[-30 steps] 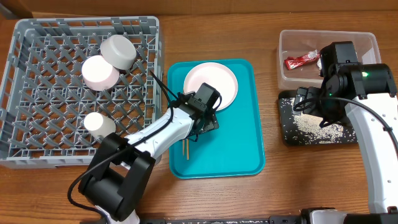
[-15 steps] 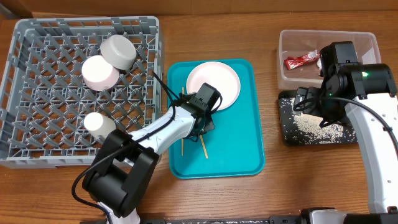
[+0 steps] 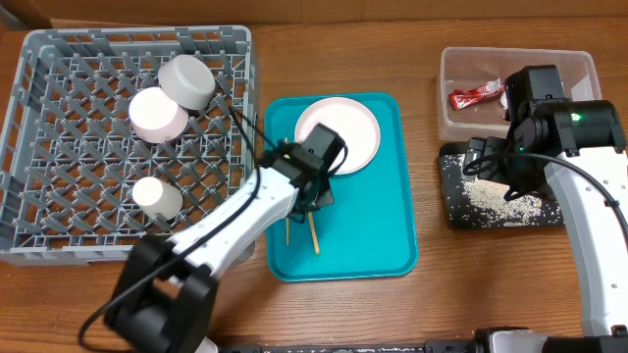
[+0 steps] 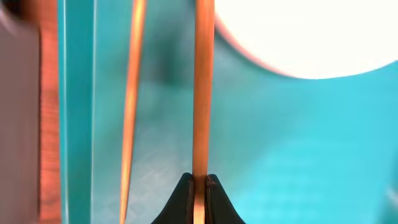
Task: Sort waste into correct bins and load items into the dishwasher
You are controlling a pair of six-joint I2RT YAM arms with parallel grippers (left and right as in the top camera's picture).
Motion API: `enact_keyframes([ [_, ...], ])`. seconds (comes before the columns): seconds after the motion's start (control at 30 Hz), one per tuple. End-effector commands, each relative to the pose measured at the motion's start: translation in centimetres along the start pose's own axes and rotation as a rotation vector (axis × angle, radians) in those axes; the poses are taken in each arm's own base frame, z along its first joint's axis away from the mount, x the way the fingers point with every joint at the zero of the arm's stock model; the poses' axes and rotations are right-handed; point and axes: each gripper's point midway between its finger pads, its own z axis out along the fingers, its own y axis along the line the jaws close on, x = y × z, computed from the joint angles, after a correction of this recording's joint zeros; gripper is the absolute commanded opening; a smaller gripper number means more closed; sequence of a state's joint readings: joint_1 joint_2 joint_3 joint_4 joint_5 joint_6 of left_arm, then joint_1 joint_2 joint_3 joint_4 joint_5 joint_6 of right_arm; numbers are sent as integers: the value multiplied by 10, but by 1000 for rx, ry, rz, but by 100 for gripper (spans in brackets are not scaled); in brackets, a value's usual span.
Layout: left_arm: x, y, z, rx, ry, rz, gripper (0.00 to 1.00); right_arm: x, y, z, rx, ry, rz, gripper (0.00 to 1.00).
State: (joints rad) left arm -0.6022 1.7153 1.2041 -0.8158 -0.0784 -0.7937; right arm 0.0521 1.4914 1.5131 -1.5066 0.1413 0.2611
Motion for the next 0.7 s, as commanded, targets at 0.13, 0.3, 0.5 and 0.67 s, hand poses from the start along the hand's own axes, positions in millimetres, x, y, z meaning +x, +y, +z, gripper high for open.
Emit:
enact_keyframes([
  [0.13, -76, 14, -95, 129, -210, 190, 4, -6, -1, -9, -9, -38, 12, 100],
  [0.3, -117, 53, -104, 80, -295, 229, 4, -6, -1, -9, -8, -38, 13, 100],
  [0.5, -137, 92, -87, -15, -288, 166, 4, -6, -1, -9, -8, -37, 13, 100],
  [0.67, -135, 97, -57, -50, -215, 208, 4, -5, -1, -9, -7, -34, 12, 100],
])
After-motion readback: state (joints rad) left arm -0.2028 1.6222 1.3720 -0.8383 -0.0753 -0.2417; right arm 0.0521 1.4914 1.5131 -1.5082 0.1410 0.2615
